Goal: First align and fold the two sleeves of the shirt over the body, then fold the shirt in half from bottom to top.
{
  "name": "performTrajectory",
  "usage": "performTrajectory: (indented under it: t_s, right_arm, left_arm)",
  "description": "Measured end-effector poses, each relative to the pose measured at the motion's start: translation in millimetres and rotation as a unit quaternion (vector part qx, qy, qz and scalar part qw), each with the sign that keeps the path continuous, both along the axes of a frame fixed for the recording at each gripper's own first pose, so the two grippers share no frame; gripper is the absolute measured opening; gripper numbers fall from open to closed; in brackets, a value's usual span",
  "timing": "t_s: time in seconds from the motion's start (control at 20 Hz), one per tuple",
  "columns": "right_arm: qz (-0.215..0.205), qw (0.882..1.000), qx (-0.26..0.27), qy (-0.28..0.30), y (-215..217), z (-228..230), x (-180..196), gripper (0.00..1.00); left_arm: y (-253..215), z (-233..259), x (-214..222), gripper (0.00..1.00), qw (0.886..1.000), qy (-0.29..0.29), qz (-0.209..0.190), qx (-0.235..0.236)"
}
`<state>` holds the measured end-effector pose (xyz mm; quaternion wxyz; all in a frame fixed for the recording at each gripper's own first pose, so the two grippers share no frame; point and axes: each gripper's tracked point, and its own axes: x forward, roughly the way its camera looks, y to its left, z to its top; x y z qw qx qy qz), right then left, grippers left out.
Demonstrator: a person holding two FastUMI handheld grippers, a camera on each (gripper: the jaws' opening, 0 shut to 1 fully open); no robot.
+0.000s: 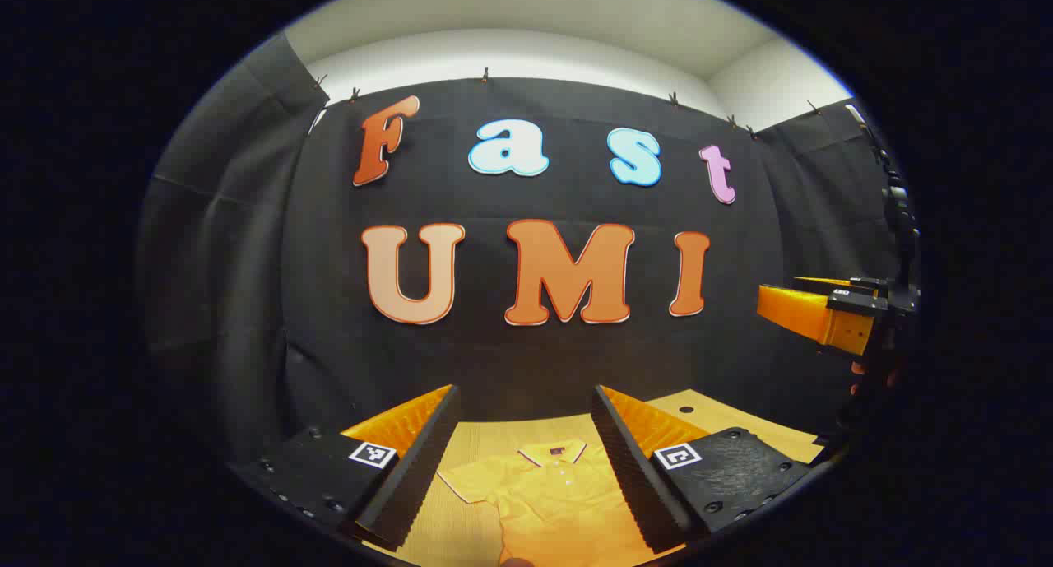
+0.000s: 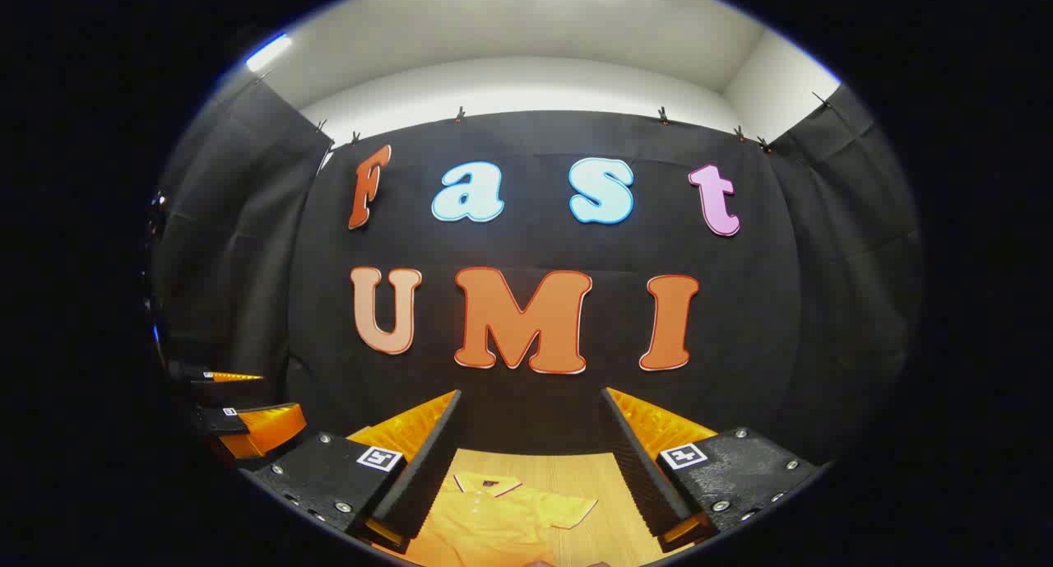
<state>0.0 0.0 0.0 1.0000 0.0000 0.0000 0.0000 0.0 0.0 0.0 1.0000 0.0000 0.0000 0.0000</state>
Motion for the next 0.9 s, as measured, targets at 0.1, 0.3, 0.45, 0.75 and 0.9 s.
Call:
performTrajectory:
  t_s: [0.1, 0.3, 0.45, 0.75, 0.9]
  right_arm:
    - [0.009, 1.0, -0.012, 0.008, 6, -8, -7, 1.0]
    - [0.015, 0.999, 0.0, 0.031, 3, -29, -16, 1.0]
    - [0.006, 0.999, -0.004, 0.053, -9, -43, -19, 0.98]
    - [-0.004, 0.998, -0.005, 0.059, -14, -61, -13, 0.98]
    - [-0.007, 0.997, -0.002, 0.083, -11, -80, -8, 0.98]
  left_arm:
    - [-10, 4, -2, 0.98, 1.0, 0.001, -0.005, -0.016]
    - [-11, 16, -9, 0.98, 1.0, -0.004, 0.012, -0.005]
    - [-11, 9, -13, 0.98, 1.0, -0.004, 0.013, 0.005]
    - [5, -12, -9, 0.96, 1.0, 0.0, 0.023, -0.019]
    - [13, -27, -4, 0.98, 1.0, 0.009, 0.019, -0.022]
